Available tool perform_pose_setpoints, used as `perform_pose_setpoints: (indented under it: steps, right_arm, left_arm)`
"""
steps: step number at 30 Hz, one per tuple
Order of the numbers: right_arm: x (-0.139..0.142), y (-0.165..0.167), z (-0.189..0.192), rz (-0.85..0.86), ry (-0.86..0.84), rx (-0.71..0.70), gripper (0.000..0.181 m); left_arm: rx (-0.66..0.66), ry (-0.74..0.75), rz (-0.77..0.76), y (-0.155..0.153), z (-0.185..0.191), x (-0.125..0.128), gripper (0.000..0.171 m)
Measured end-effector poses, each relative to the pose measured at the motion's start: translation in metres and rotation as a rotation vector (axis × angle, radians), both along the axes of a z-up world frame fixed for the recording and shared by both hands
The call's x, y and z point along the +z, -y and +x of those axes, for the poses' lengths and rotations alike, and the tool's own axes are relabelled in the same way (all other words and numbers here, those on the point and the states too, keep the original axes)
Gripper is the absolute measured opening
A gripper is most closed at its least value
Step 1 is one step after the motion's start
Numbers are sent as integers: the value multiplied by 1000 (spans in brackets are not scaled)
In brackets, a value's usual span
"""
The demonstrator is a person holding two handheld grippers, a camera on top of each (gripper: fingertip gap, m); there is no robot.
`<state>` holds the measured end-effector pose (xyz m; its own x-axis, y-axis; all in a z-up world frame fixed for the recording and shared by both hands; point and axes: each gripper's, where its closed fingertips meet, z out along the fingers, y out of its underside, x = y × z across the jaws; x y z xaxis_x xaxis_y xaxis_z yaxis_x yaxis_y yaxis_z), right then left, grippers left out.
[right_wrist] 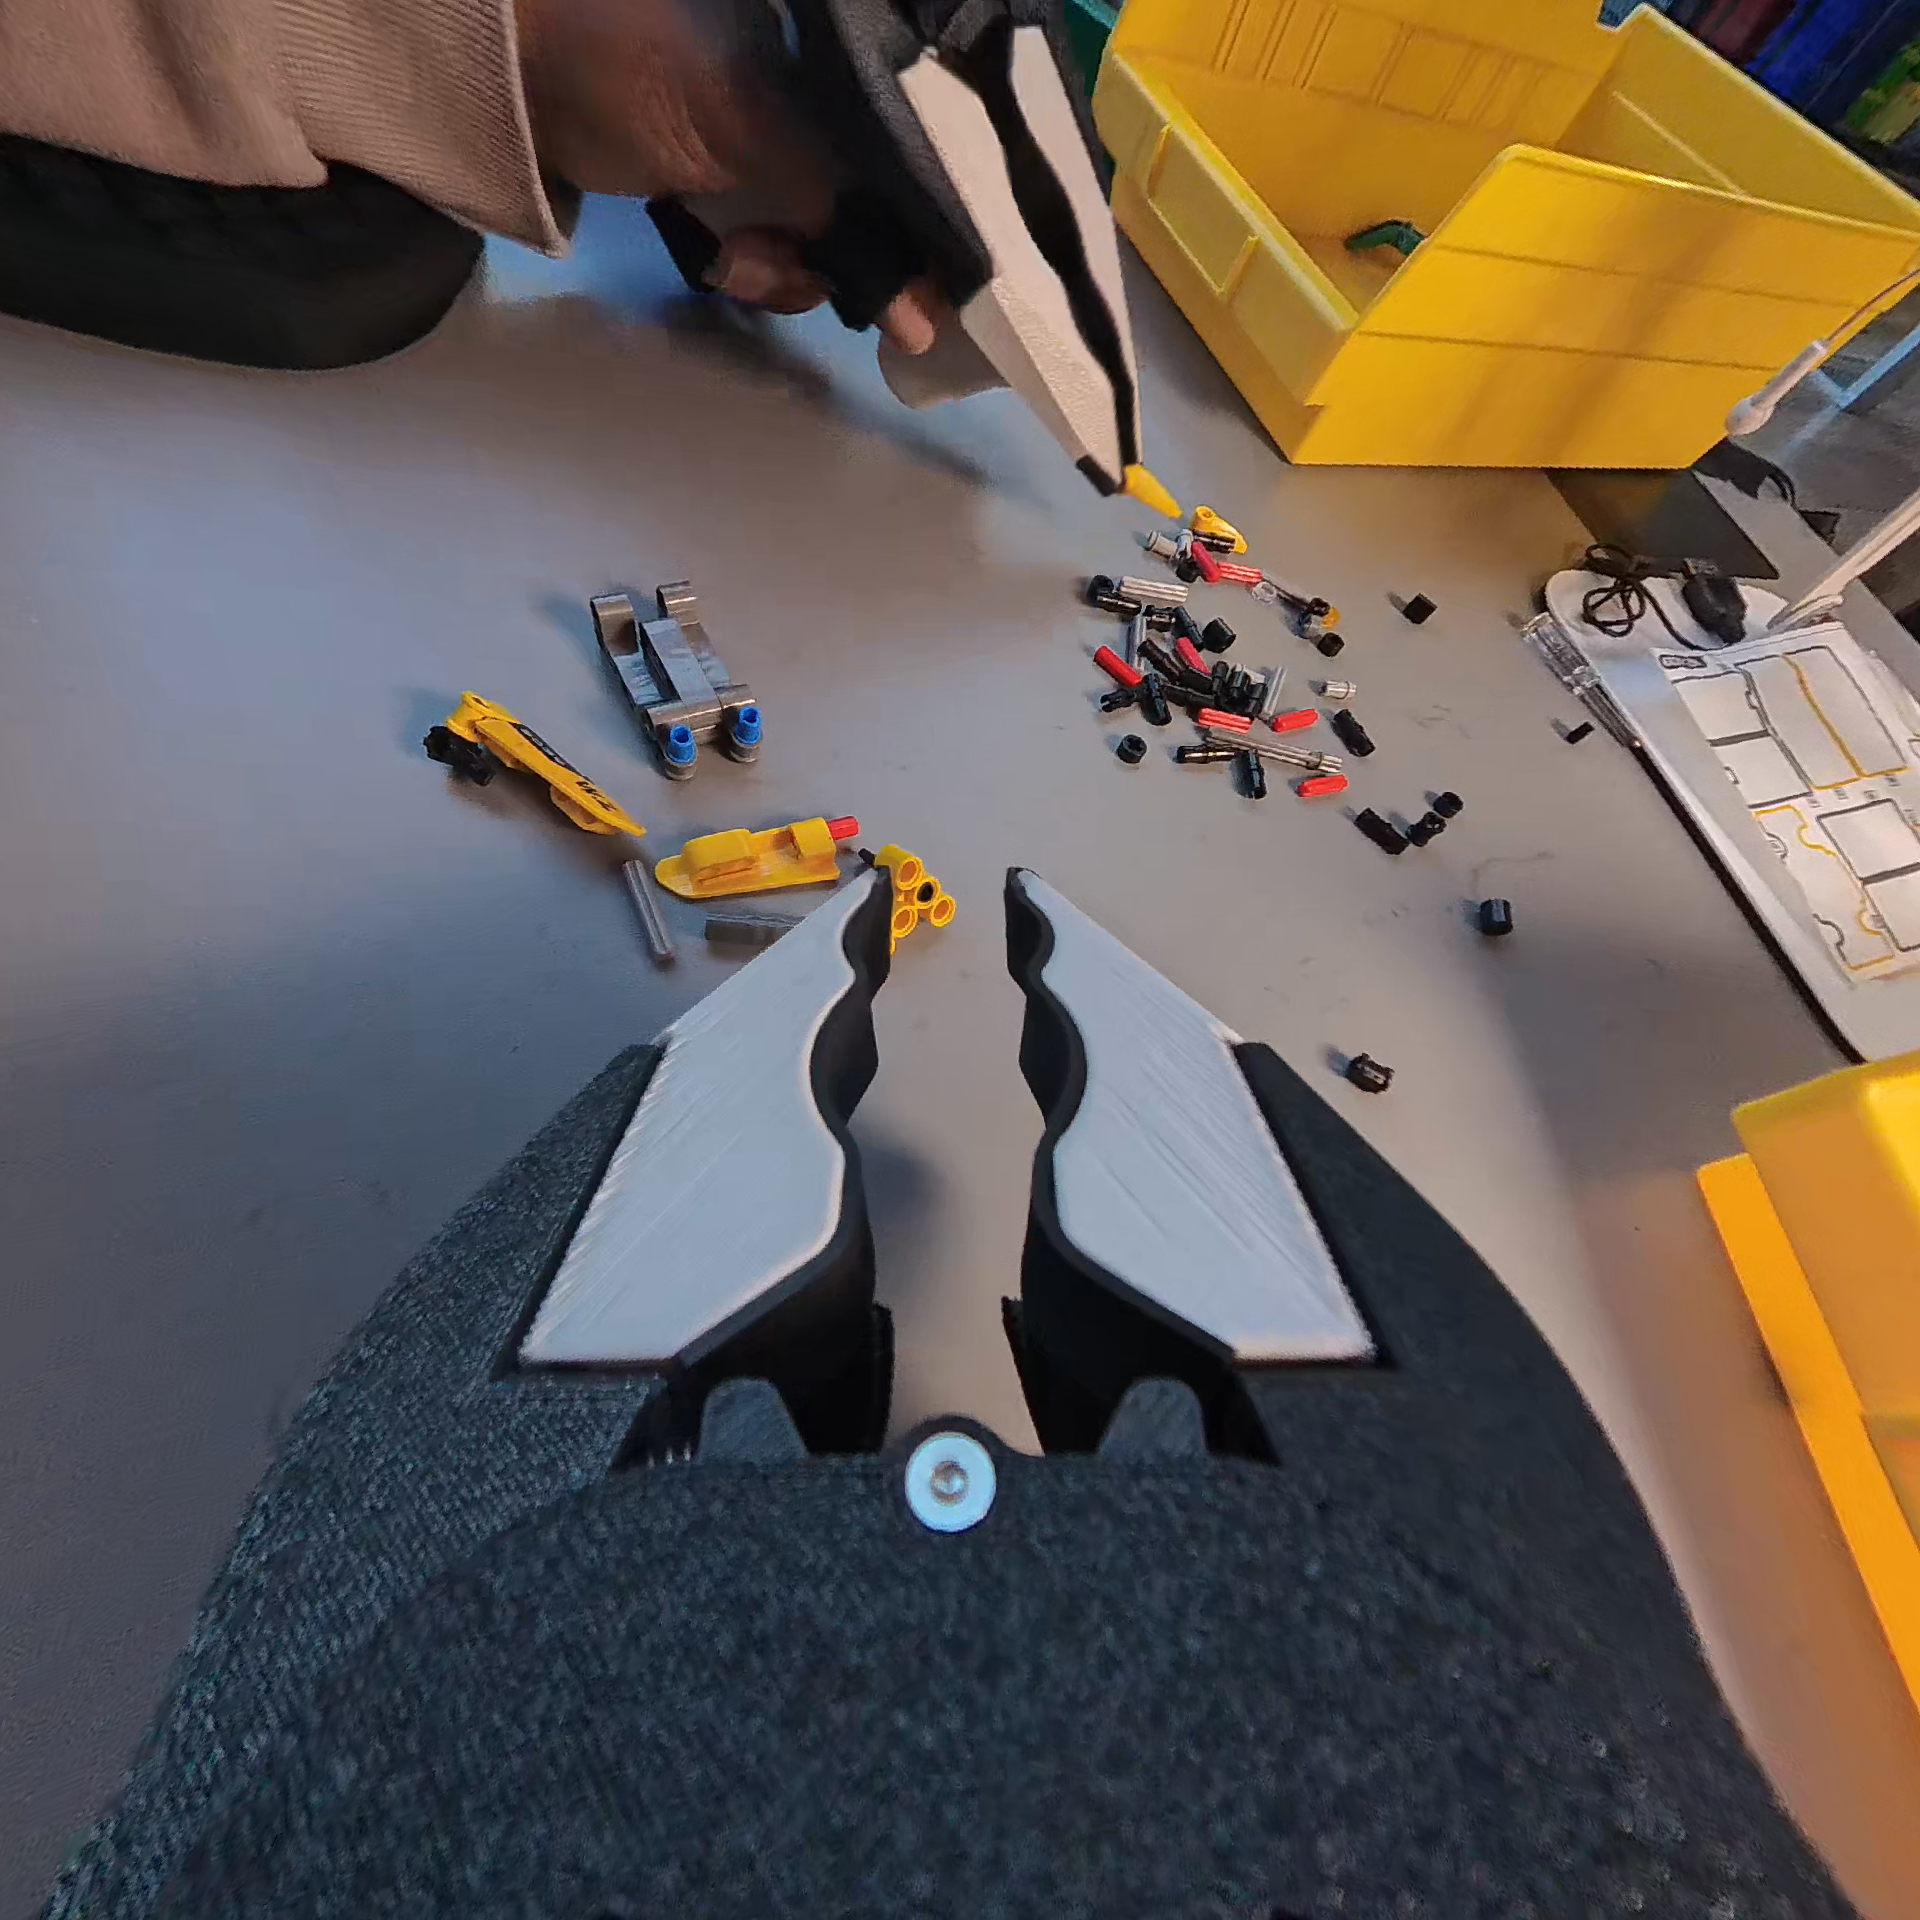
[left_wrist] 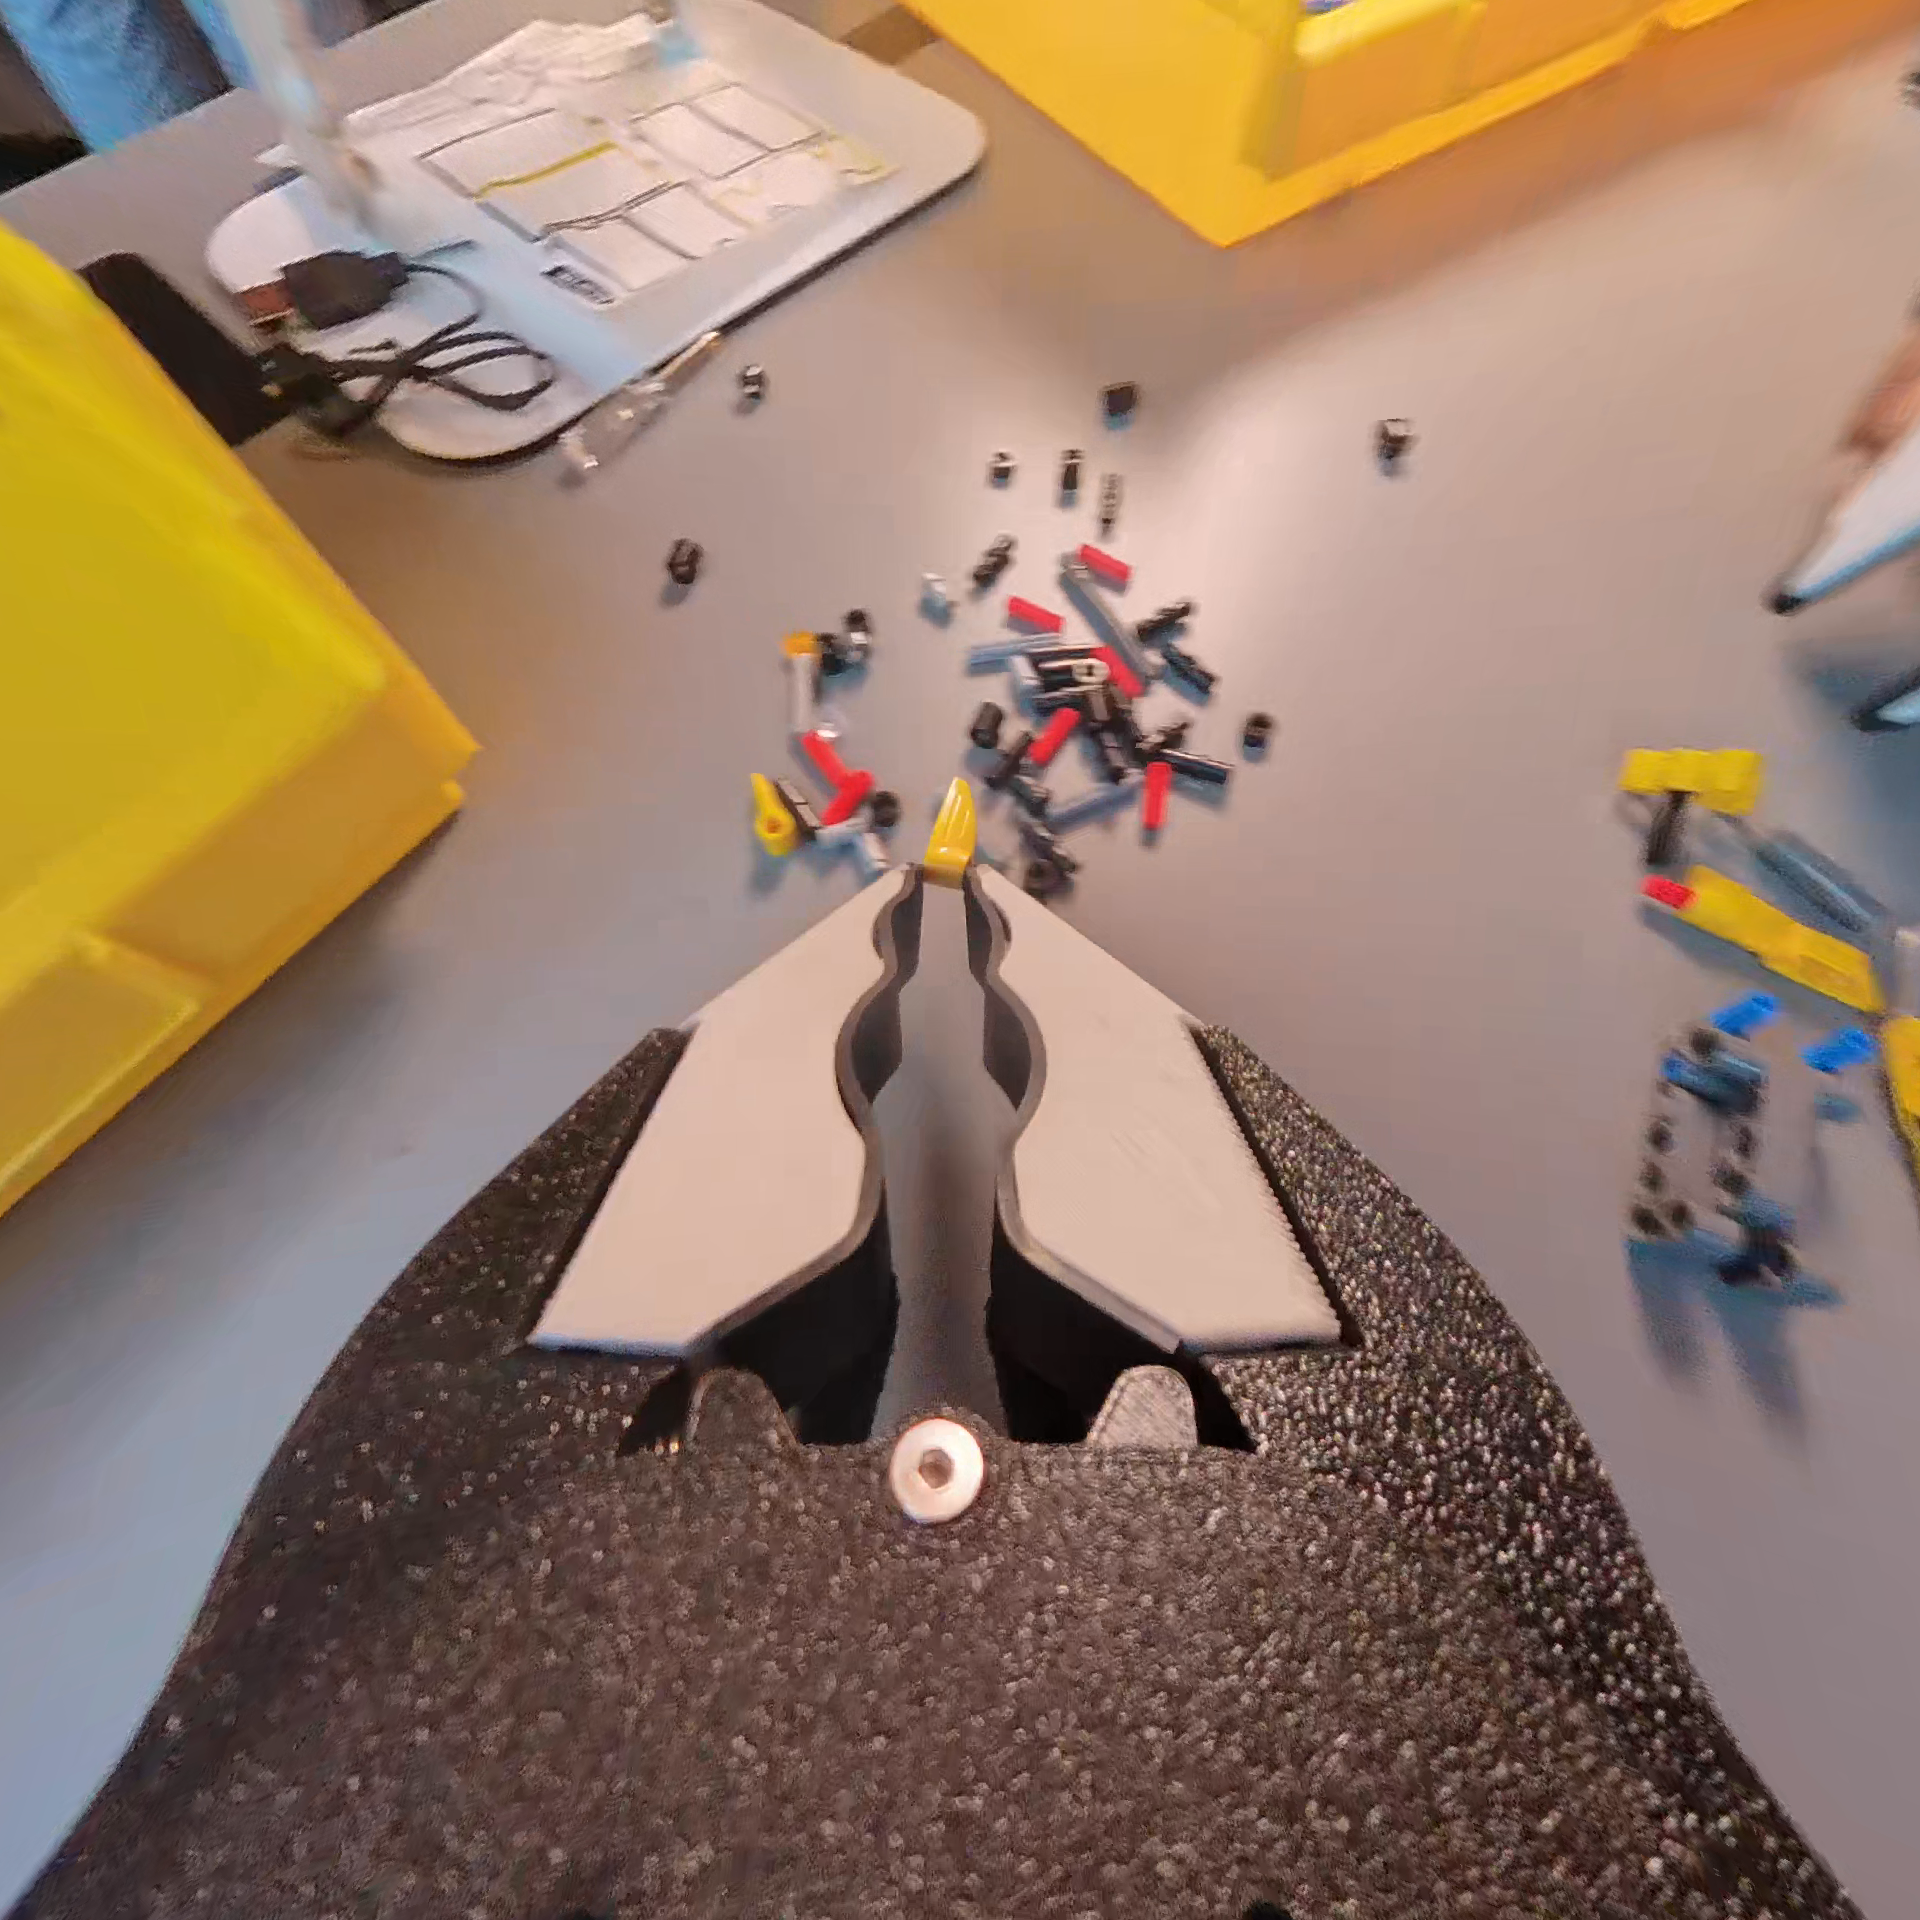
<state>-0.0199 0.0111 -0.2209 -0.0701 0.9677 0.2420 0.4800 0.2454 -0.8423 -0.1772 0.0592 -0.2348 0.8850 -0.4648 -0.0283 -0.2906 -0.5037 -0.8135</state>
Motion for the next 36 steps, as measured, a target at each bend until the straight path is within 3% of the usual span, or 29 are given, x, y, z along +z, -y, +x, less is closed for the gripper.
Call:
perform_pose_setpoints:
  steps: [7, 18, 20, 23, 27, 34, 36]
  right_arm:
    - [0, -1, 0, -3, -4, -8, 19]
    - [-3, -1, 2, 28, 11, -5, 19]
    - [-2, -2, 3, 31, 4, -4, 19]
    - [-1, 2, 5, 27, -2, 26, 19]
    - [-9, 8, 4, 6, 50, 72, 20]
    - [-30, 2, -10, 11, 177, 41, 26]
    - [-30, 6, -12, 28, 179, 56, 9]
  left_arm:
    - [110, -61, -44, -38, -23, -11, 8]
    - [73, 3, -10, -36, -13, 0, 18]
    - [19, 36, 31, -28, -2, 13, 21]
    - [-165, 80, 72, 0, 30, 30, 21]
    - [-424, 87, 48, 44, 75, 28, 20]
    - [-550, 94, -3, 59, 116, 15, 21]
    - [-561, 101, -29, 62, 122, 10, 21]
